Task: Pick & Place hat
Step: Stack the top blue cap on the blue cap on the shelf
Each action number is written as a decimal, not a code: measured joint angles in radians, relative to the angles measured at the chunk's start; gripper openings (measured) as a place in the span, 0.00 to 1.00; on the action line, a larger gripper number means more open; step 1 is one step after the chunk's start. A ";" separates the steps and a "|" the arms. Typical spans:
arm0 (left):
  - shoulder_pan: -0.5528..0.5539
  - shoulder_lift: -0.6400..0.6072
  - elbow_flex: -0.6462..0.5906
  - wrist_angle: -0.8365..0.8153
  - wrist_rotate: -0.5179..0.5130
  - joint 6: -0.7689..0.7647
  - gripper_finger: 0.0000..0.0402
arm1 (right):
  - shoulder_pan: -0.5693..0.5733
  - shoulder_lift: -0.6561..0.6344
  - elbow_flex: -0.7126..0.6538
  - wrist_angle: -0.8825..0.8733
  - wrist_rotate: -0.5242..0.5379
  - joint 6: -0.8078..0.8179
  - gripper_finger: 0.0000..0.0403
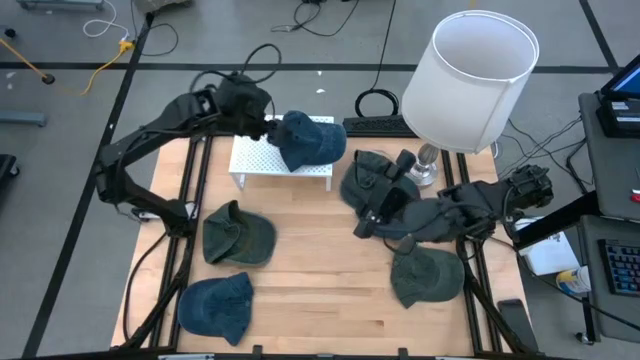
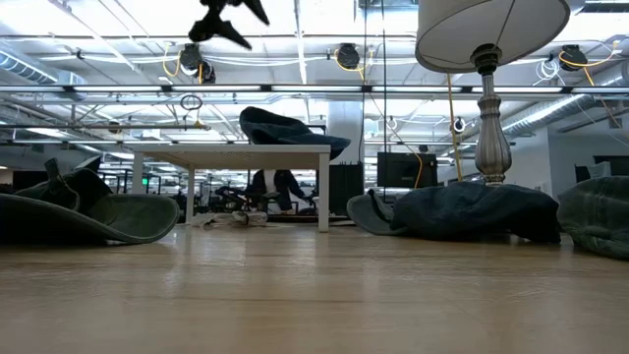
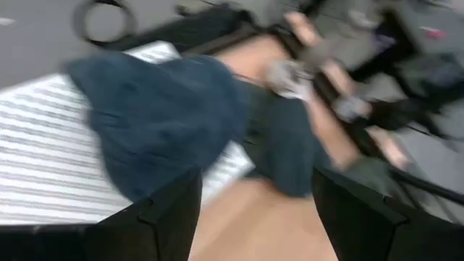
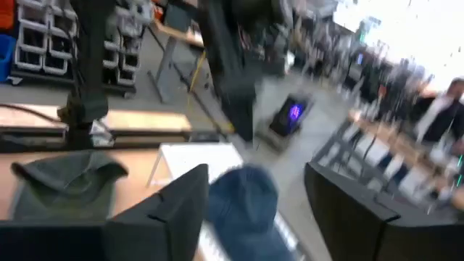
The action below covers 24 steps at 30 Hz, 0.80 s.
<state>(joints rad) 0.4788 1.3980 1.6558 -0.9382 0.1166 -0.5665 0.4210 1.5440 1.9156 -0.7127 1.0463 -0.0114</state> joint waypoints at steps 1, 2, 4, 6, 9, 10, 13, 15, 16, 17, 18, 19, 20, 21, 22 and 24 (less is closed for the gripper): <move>-0.004 -0.012 0.000 0.000 0.034 0.007 0.63 | -0.001 0.000 0.000 -0.062 -0.001 0.070 0.61; -0.008 -0.024 0.000 -0.001 0.066 0.016 0.63 | -0.002 0.000 0.000 -0.126 -0.006 0.142 0.63; -0.017 -0.047 0.000 -0.001 0.123 0.032 0.62 | -0.002 0.000 0.000 -0.247 -0.050 0.293 0.66; -0.026 -0.068 0.001 -0.001 0.168 0.037 0.61 | -0.006 0.001 0.000 -0.358 -0.102 0.446 0.68; -0.039 -0.094 0.001 -0.004 0.207 0.038 0.61 | -0.018 0.006 -0.040 -0.437 -0.177 0.572 0.68; -0.045 -0.101 0.001 -0.006 0.214 0.038 0.61 | -0.021 0.007 -0.064 -0.448 -0.199 0.589 0.68; -0.062 -0.121 0.001 -0.022 0.225 0.038 0.63 | -0.023 0.010 -0.142 -0.449 -0.261 0.610 0.67; -0.075 -0.127 0.001 -0.037 0.225 0.038 0.64 | -0.022 0.008 -0.201 -0.449 -0.296 0.633 0.67; -0.082 -0.128 0.001 -0.042 0.225 0.039 0.64 | -0.024 0.008 -0.232 -0.448 -0.315 0.657 0.67; -0.089 -0.129 0.001 -0.050 0.225 0.038 0.65 | -0.027 0.008 -0.266 -0.449 -0.328 0.699 0.67; -0.094 -0.131 0.001 -0.065 0.225 0.038 0.65 | -0.032 0.009 -0.300 -0.449 -0.347 0.756 0.67; -0.099 -0.133 0.001 -0.077 0.225 0.039 0.65 | -0.039 0.009 -0.331 -0.449 -0.370 0.823 0.67; -0.107 -0.135 0.001 -0.080 0.226 0.040 0.65 | -0.047 0.010 -0.362 -0.448 -0.394 0.891 0.67; -0.115 -0.136 0.001 -0.084 0.226 0.040 0.65 | -0.052 0.008 -0.391 -0.449 -0.421 0.960 0.67; -0.121 -0.137 0.001 -0.094 0.226 0.041 0.65 | -0.057 0.006 -0.420 -0.449 -0.448 1.021 0.67; -0.129 -0.135 0.001 -0.110 0.225 0.046 0.64 | -0.068 0.005 -0.475 -0.448 -0.486 1.128 0.67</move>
<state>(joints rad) 0.3494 1.2632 1.6566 -1.0485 0.3414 -0.5202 0.3532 1.5490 1.4408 -1.1610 0.5604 1.1162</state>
